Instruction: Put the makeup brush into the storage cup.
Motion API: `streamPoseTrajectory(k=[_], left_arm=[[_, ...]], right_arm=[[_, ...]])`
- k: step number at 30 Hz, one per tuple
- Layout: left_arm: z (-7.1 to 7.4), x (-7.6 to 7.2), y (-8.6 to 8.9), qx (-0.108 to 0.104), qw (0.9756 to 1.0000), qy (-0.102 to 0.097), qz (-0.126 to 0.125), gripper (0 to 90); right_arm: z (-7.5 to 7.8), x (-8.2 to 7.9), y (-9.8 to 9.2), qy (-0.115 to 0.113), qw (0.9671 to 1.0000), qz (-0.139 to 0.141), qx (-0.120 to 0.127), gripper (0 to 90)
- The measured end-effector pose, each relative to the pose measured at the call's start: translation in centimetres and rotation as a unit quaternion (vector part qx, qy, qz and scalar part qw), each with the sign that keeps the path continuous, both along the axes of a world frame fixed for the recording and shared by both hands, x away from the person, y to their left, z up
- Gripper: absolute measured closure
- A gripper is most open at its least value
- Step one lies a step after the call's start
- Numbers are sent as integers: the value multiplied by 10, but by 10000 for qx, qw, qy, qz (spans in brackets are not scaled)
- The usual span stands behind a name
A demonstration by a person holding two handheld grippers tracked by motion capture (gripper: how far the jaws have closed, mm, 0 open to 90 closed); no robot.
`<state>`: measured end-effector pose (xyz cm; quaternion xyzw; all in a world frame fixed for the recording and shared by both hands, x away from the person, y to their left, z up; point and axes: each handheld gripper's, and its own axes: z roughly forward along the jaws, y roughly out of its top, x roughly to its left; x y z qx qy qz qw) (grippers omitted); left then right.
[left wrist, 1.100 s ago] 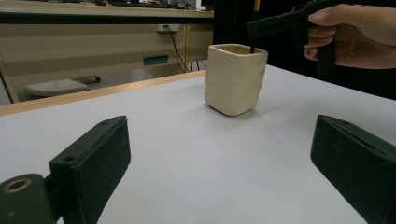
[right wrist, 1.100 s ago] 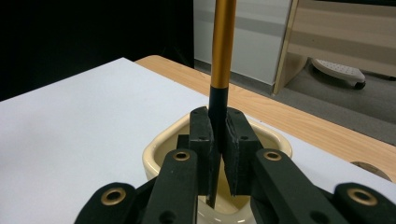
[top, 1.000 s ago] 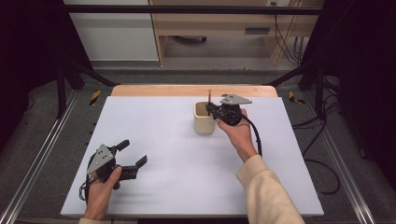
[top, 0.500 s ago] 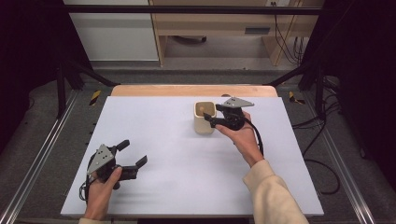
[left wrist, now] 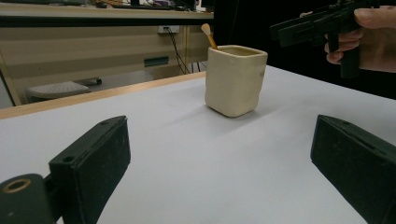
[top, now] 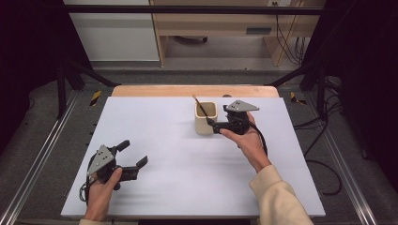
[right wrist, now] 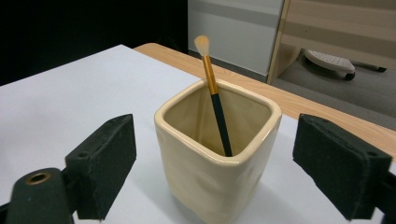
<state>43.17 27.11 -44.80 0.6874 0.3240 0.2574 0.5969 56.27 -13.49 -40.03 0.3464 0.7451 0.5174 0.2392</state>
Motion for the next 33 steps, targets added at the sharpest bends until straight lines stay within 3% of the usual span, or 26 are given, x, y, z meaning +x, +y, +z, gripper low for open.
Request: streamPoseTrajectory(k=[10, 33], left_arm=[[0, 0, 0, 26, 10000, 5, 11, 38], [1, -2, 3, 102, 9999, 32, 76, 24]], right_arm=[[1, -3, 1, 160, 9998, -112, 39, 69], [9, -23, -16, 285, 9994, -163, -72, 65]])
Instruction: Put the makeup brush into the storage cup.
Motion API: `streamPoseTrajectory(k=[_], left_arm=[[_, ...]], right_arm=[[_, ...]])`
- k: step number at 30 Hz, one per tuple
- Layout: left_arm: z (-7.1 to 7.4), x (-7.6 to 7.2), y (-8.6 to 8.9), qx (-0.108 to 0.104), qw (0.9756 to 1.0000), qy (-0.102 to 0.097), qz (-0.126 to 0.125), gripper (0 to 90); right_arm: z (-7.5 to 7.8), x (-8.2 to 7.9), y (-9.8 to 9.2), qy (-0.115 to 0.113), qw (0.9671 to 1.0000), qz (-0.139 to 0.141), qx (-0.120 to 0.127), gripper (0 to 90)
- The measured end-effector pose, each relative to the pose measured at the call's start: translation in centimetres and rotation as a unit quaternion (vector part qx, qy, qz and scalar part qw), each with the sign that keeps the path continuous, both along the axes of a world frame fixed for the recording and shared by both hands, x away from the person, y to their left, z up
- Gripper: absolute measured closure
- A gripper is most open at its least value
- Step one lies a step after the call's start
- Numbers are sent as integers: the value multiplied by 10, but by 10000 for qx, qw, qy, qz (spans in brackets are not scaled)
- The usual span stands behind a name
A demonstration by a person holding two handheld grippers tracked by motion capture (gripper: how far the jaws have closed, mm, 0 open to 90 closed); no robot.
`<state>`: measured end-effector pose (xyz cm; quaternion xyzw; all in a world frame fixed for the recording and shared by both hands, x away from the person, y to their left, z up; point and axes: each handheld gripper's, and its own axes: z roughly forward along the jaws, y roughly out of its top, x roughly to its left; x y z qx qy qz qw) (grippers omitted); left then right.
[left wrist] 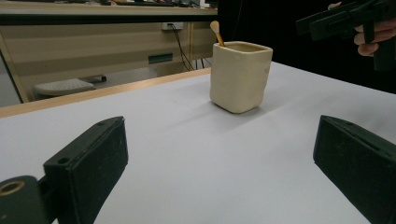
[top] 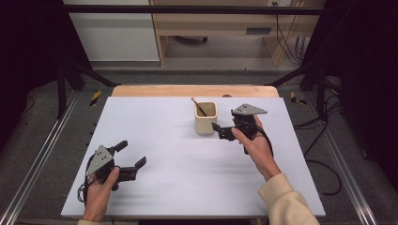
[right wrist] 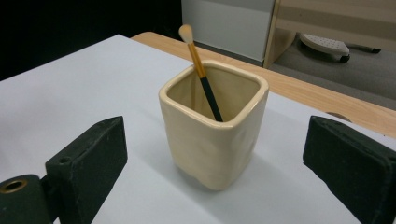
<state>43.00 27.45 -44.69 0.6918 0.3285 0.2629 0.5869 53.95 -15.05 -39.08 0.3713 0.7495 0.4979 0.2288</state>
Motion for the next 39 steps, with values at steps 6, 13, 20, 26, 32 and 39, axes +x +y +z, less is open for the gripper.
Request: streamPoseTrajectory(k=[6, 13, 20, 26, 32, 39], left_arm=[[0, 0, 3, 90, 9999, -5, 52, 21], [0, 0, 6, 103, 9999, -9, 76, 20], [0, 0, 8, 88, 9999, 2, 86, 20], [1, -1, 9, 103, 9999, -4, 96, 20], [1, -1, 13, 86, 9999, -10, 134, 20], [1, -1, 17, 78, 9998, -17, 164, 20]], right_arm=[[0, -6, -7, 51, 10000, -19, -20, 64], [3, -13, -18, -9, 10000, -85, 5, 65], [5, -17, -27, -6, 9999, -115, 60, 65], [6, -22, -36, -51, 9999, -129, 87, 61], [7, -30, -50, -132, 9998, -156, 83, 62], [6, -37, -67, -164, 9996, -76, 196, 58]])
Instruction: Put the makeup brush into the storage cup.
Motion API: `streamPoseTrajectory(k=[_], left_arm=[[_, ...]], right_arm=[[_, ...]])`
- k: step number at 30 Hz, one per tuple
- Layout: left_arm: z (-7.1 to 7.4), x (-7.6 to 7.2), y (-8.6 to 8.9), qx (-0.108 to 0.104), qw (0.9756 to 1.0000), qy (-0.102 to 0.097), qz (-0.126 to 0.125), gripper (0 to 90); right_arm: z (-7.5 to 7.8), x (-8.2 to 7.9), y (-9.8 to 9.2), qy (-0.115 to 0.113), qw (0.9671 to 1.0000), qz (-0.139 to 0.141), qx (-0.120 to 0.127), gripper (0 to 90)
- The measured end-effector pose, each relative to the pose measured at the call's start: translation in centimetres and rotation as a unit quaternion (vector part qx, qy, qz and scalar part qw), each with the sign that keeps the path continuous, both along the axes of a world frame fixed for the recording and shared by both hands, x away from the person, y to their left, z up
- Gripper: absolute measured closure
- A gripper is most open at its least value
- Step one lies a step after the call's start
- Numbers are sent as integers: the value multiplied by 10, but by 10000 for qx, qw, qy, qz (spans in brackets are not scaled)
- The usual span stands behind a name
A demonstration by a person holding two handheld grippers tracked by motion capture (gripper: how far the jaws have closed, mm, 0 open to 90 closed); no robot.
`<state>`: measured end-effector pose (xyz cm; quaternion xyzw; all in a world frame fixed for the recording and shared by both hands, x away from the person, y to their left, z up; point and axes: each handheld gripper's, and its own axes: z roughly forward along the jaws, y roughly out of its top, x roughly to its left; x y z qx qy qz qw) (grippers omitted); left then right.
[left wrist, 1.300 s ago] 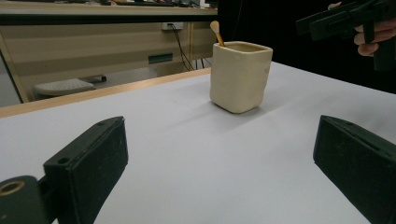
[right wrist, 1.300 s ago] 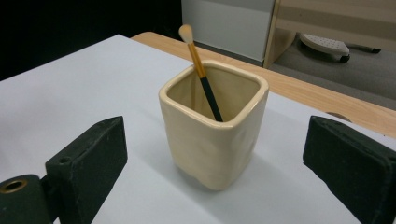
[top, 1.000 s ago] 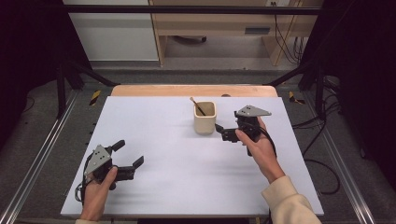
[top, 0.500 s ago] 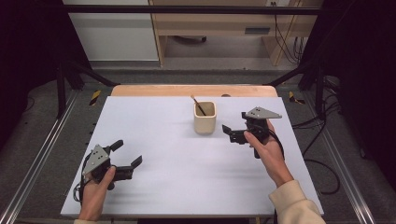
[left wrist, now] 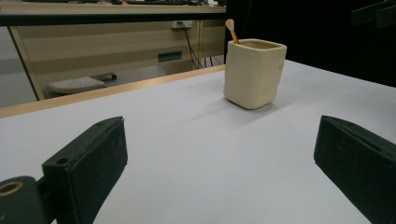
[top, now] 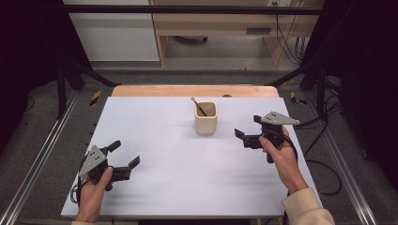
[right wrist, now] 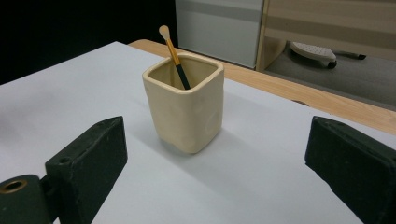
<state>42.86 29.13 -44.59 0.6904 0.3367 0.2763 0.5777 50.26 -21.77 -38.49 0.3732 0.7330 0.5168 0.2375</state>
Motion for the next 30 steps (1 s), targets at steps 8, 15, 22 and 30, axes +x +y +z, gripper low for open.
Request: streamPoseTrajectory(k=[8, 15, 22, 30], left_arm=[[0, -1, 3, 1, 10000, 8, 16, 20], [-1, -2, 7, 14, 10000, 12, 36, 21], [-1, -3, 12, 37, 10000, 5, 38, 21], [-1, -4, 16, 66, 10000, 1, 52, 21]], right_arm=[[-4, -8, -16, -50, 9999, -85, 27, 54], [-10, -13, -30, -103, 9997, -216, 16, 55], [-16, -20, -43, -138, 9993, -341, -14, 55], [-26, -29, -53, -195, 9990, -405, 7, 55]])
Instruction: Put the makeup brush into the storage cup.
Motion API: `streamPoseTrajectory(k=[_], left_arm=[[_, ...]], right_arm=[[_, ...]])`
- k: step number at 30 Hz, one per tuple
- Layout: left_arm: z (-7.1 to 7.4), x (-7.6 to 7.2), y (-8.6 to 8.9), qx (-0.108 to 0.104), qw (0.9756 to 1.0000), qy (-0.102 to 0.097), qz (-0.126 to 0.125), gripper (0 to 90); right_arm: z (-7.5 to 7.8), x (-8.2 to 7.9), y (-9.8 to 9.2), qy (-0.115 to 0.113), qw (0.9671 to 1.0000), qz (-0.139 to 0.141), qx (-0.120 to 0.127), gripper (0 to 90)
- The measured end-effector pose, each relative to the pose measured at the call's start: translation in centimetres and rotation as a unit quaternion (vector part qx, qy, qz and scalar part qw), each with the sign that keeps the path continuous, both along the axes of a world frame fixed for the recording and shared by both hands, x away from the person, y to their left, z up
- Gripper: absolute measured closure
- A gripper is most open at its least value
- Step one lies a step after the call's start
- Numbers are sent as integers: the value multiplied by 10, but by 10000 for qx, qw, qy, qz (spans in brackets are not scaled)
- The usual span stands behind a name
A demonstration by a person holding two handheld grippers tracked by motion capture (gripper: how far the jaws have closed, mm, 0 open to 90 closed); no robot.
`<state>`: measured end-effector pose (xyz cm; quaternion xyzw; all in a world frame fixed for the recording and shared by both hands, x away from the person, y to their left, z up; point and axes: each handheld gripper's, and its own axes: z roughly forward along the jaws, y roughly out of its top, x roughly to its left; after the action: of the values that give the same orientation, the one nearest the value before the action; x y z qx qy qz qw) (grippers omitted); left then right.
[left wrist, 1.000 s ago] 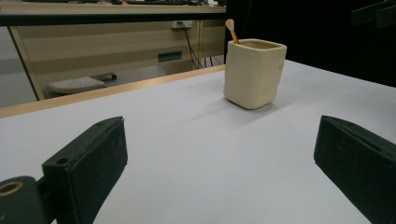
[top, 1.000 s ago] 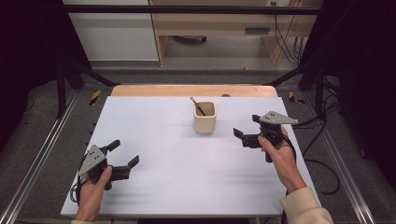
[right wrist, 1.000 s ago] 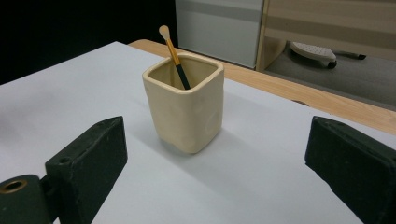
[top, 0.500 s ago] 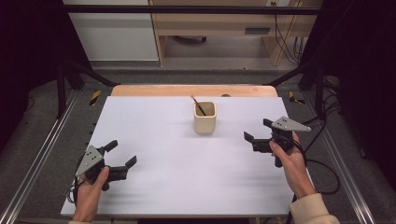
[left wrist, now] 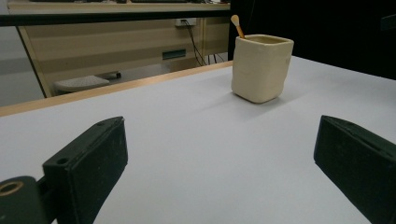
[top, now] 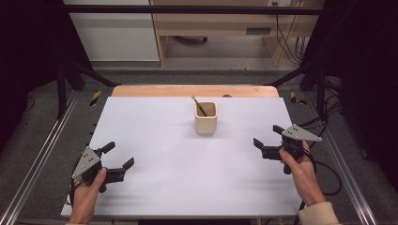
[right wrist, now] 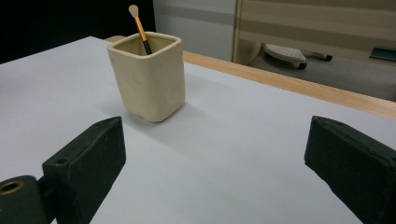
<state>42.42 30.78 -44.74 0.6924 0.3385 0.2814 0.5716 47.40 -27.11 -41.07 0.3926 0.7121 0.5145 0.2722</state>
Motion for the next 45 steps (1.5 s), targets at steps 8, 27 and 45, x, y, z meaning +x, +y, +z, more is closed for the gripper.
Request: streamPoseTrajectory(k=[8, 27, 45], left_arm=[[0, -1, 4, 5, 10000, -14, 15, 22], [0, -4, 11, 22, 10000, -74, 27, 21], [0, -6, 19, -12, 9998, -178, -39, 21]], right_arm=[[-8, -9, -8, -37, 10000, -15, 18, 60], [-24, -25, -10, -169, 9997, 167, 46, 47], [-41, -37, -10, -142, 9995, 164, 211, 44]])
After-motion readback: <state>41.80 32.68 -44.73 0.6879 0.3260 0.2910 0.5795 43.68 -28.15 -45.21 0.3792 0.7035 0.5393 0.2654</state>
